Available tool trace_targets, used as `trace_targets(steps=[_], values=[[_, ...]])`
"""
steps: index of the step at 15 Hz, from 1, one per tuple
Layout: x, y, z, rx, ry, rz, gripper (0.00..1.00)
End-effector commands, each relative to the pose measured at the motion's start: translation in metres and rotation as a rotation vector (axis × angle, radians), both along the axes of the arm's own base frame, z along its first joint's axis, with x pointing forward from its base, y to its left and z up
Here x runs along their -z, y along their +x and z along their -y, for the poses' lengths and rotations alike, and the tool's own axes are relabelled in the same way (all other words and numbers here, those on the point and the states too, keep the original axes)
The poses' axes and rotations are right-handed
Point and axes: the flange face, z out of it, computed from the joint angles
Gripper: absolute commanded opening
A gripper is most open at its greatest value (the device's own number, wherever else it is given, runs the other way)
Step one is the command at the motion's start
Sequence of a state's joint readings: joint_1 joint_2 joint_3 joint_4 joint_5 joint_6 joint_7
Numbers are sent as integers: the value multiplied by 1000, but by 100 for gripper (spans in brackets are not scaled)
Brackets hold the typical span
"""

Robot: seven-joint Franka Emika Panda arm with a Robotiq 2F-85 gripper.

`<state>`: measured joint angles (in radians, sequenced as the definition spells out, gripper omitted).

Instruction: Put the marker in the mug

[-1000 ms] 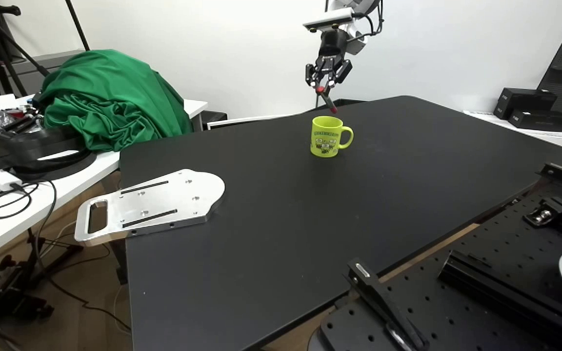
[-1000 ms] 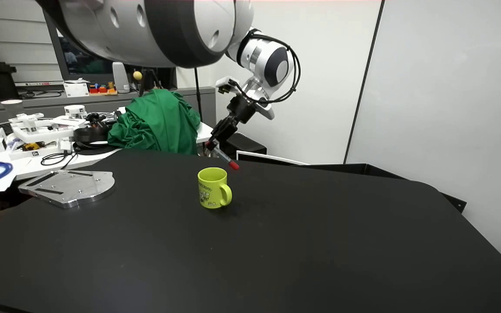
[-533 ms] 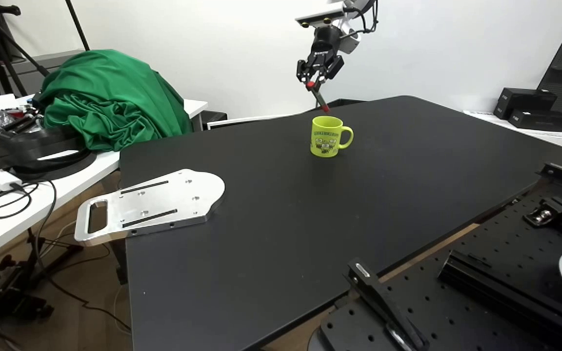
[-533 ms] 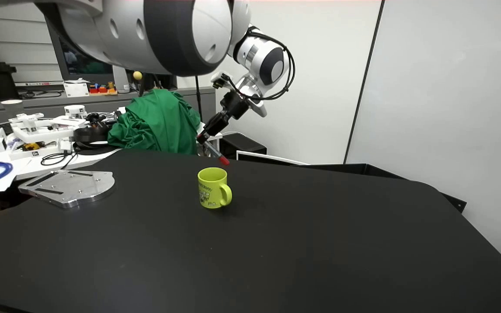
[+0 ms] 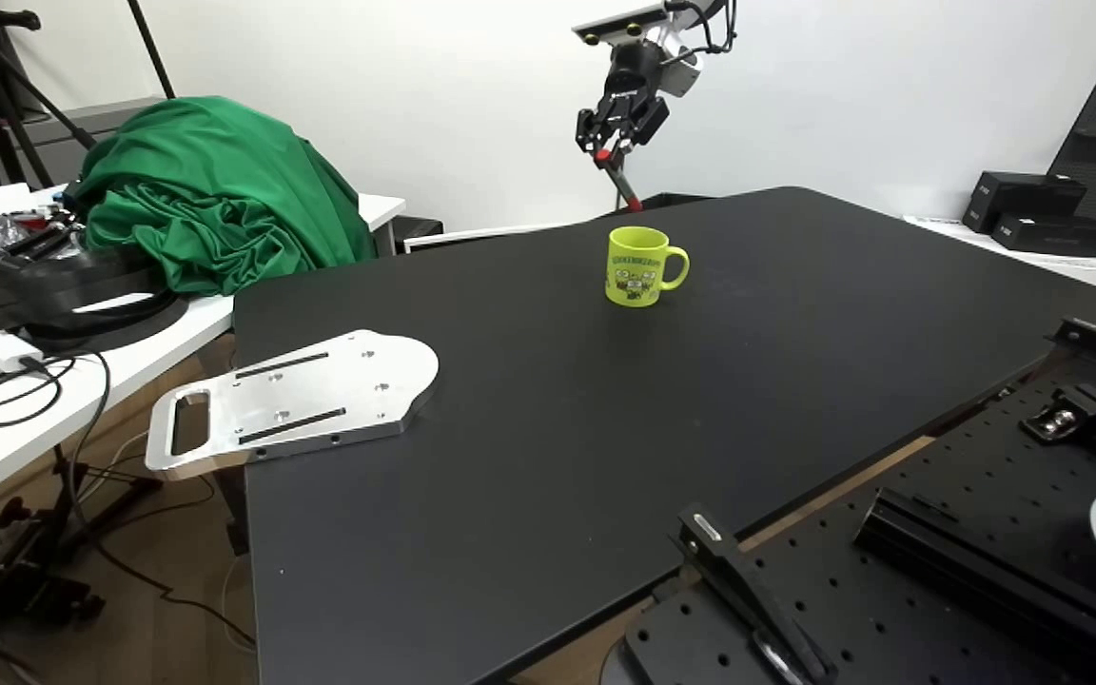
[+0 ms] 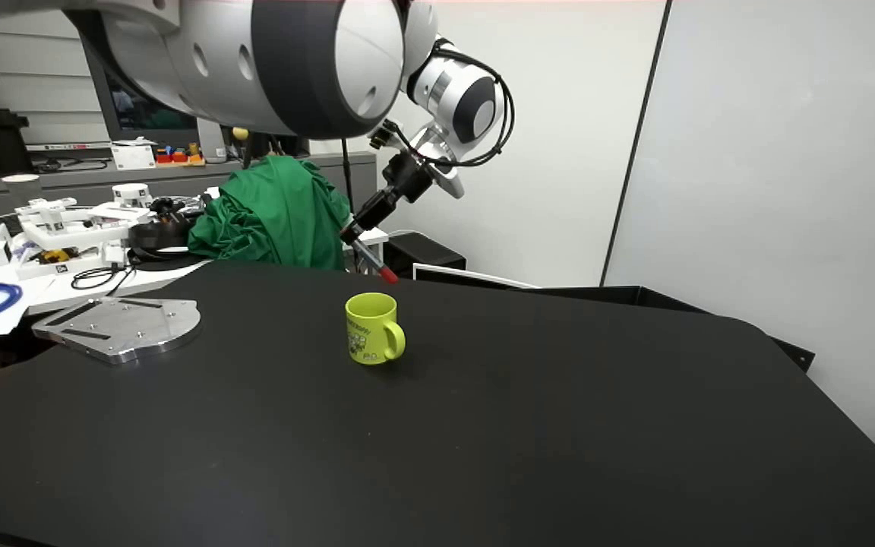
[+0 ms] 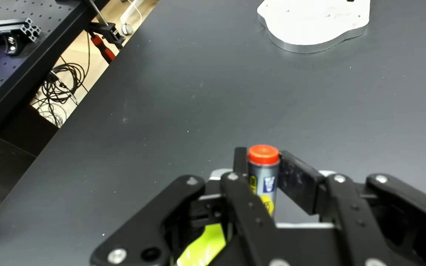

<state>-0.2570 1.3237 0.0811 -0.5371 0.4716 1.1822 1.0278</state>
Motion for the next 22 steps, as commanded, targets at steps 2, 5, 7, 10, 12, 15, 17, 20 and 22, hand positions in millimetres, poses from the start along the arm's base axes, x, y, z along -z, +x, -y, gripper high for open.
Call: trace_targets(steps=[2,5,7,10,12,15,17,20,22], values=[[19,-4,7,62,4,-55,6],[33,-8,10,73,2,-87,6],[38,-10,10,80,2,-100,6],[37,-9,10,87,-6,-105,6],[28,-6,8,89,-6,-91,6],[11,-2,7,90,-2,-69,6],[5,0,6,93,6,-61,6],[4,-1,5,108,30,-76,6],[7,-2,1,120,52,-97,6]])
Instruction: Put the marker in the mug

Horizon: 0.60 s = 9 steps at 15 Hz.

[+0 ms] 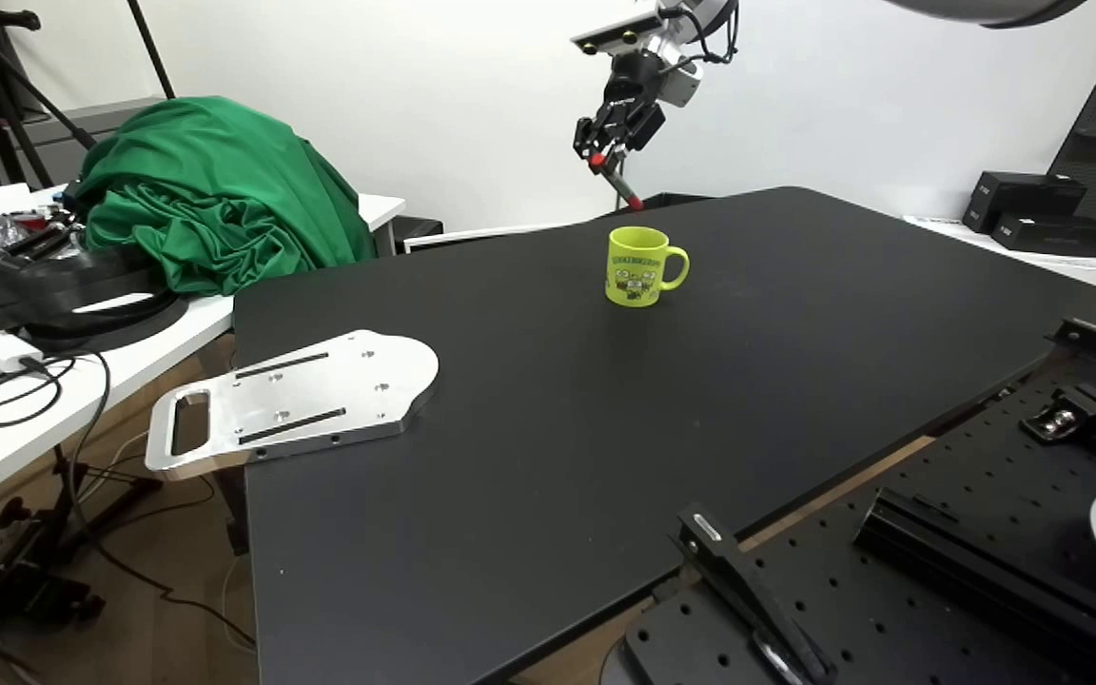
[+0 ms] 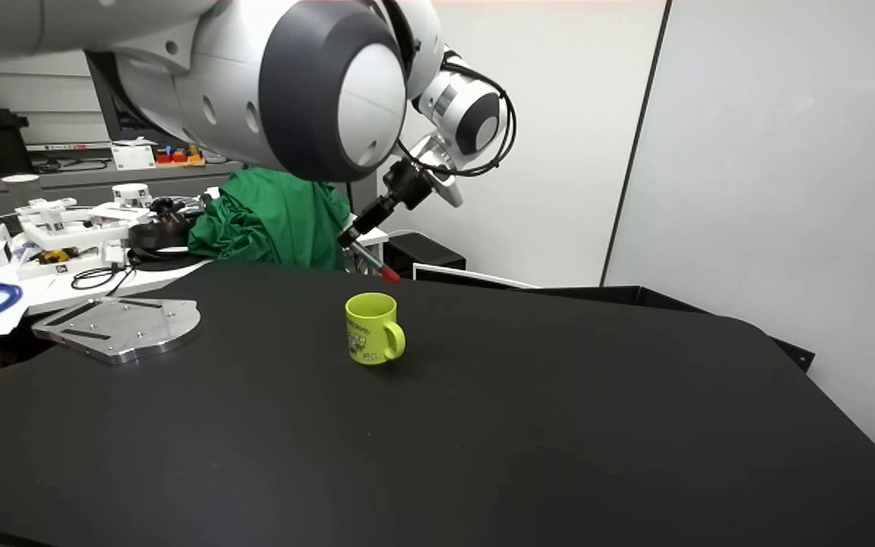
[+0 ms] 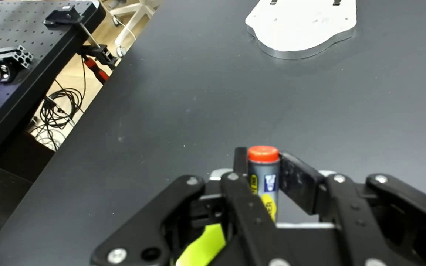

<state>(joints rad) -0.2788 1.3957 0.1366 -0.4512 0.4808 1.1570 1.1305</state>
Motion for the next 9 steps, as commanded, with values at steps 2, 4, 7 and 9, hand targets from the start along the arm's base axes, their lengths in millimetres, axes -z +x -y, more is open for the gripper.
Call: trace_targets(steps=[2,4,7,9], values=[[-2,-2,-4,58,55,-65,6],[0,-3,-7,69,72,-85,6],[3,-4,-10,82,77,-111,6],[5,-6,-9,88,79,-128,6]])
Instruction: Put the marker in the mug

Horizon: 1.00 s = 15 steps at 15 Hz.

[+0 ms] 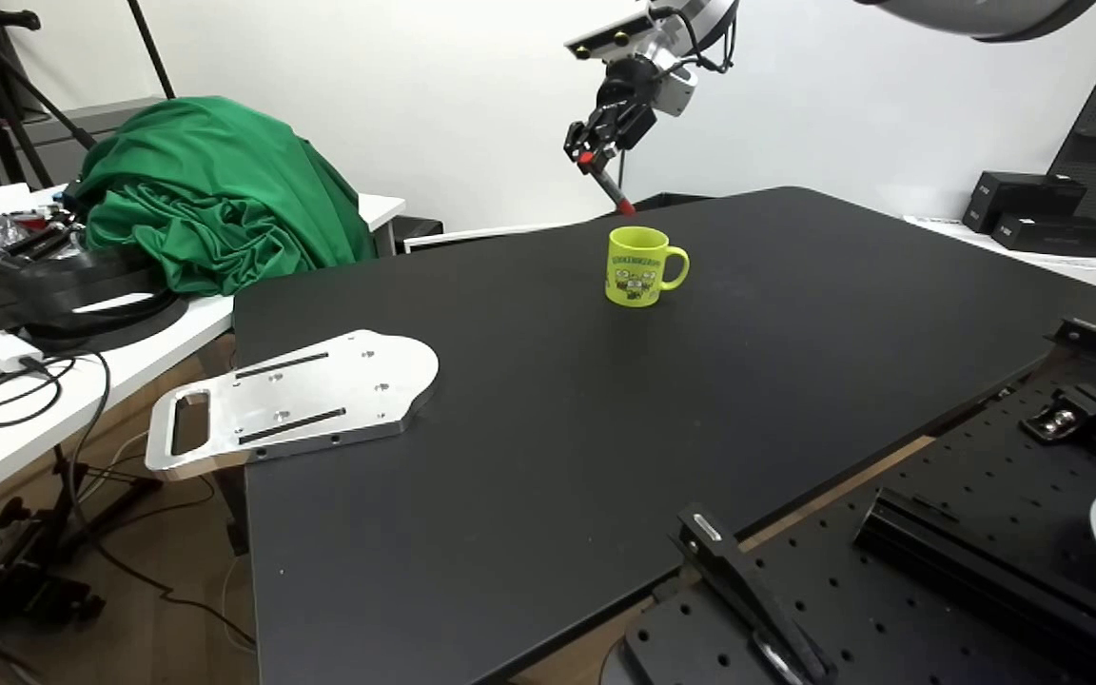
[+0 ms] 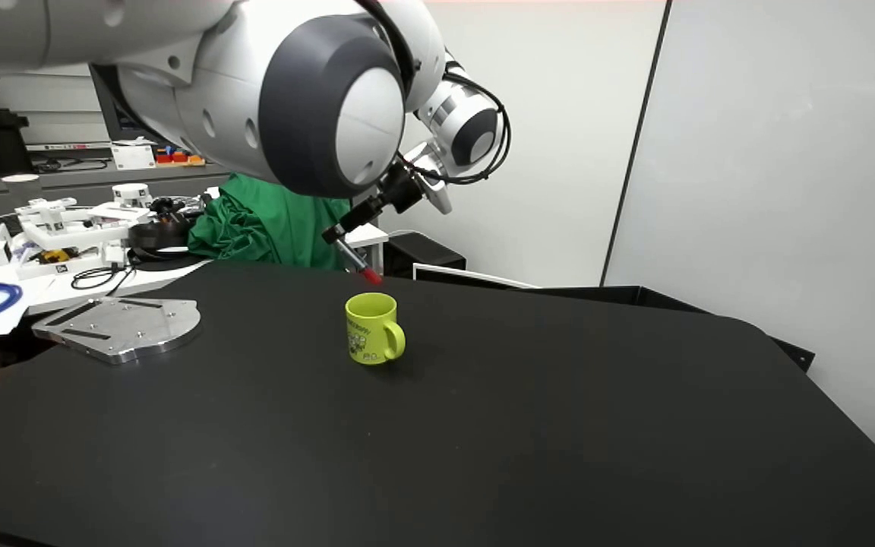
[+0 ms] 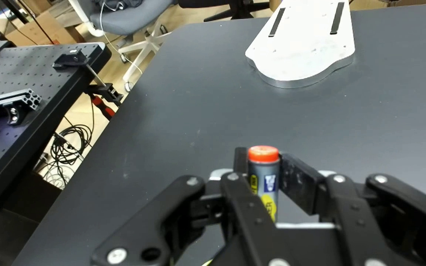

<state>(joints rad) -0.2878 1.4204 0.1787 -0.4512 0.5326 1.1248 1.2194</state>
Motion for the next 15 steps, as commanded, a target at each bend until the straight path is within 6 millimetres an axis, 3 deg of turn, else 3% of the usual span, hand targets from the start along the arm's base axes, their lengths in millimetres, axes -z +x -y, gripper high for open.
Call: trace_targets(steps=[1,15], values=[[-2,-3,5,42,16,-51,6],[49,-16,26,119,64,-114,6]])
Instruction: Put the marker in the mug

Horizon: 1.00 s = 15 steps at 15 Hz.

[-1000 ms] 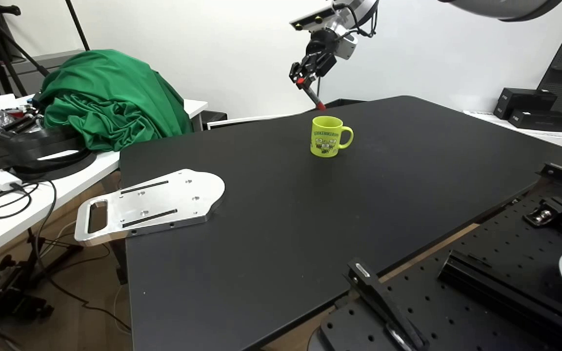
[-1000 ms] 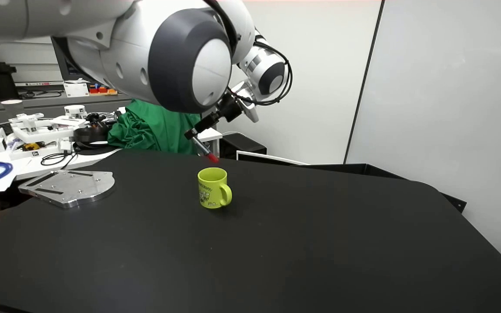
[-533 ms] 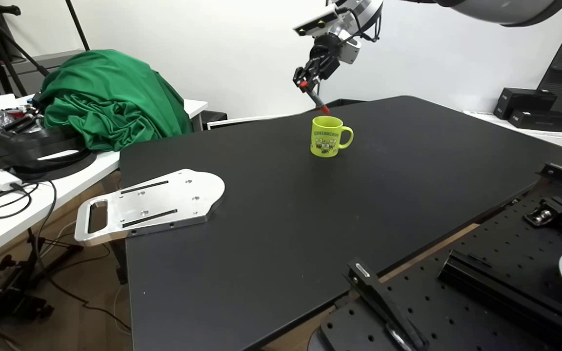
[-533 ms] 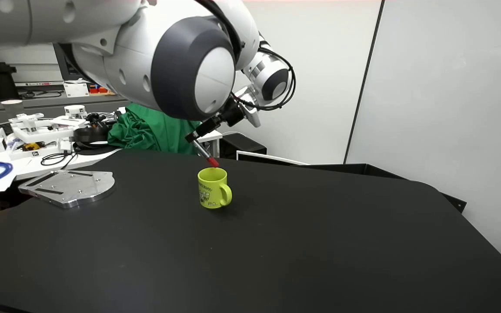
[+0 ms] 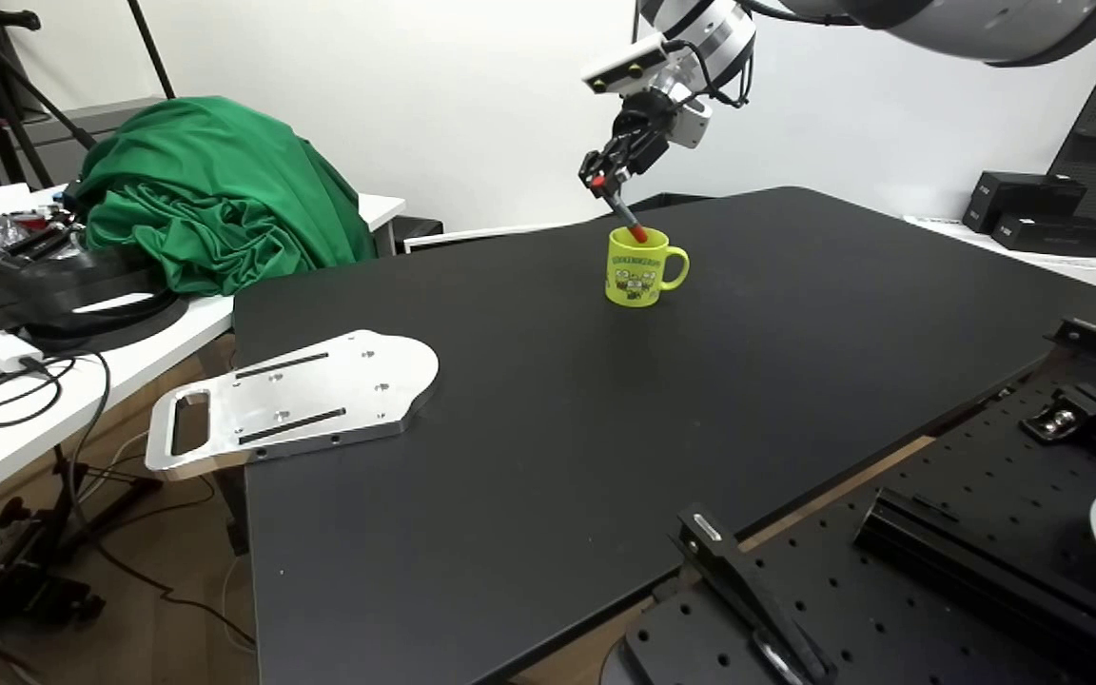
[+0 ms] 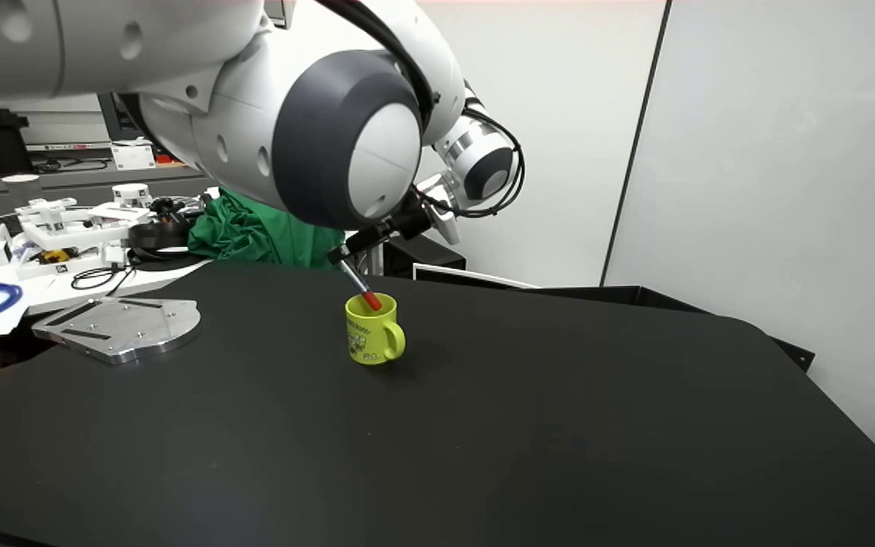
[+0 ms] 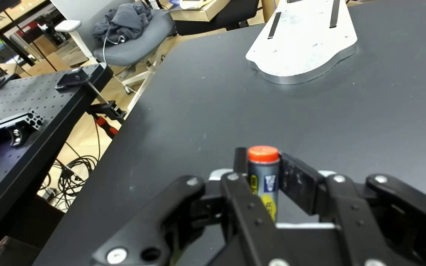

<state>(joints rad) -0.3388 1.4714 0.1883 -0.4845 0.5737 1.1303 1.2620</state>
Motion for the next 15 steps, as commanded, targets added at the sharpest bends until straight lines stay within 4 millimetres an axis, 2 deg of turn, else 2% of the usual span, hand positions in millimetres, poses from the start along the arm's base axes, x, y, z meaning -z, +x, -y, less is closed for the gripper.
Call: trace_targets(steps=[1,9,10,12,15], values=[[9,-1,3,41,12,-21,6],[27,-7,6,53,14,-43,6],[26,-8,4,42,22,-43,51],[21,-5,1,39,22,-33,58],[4,2,-1,41,30,-3,78]])
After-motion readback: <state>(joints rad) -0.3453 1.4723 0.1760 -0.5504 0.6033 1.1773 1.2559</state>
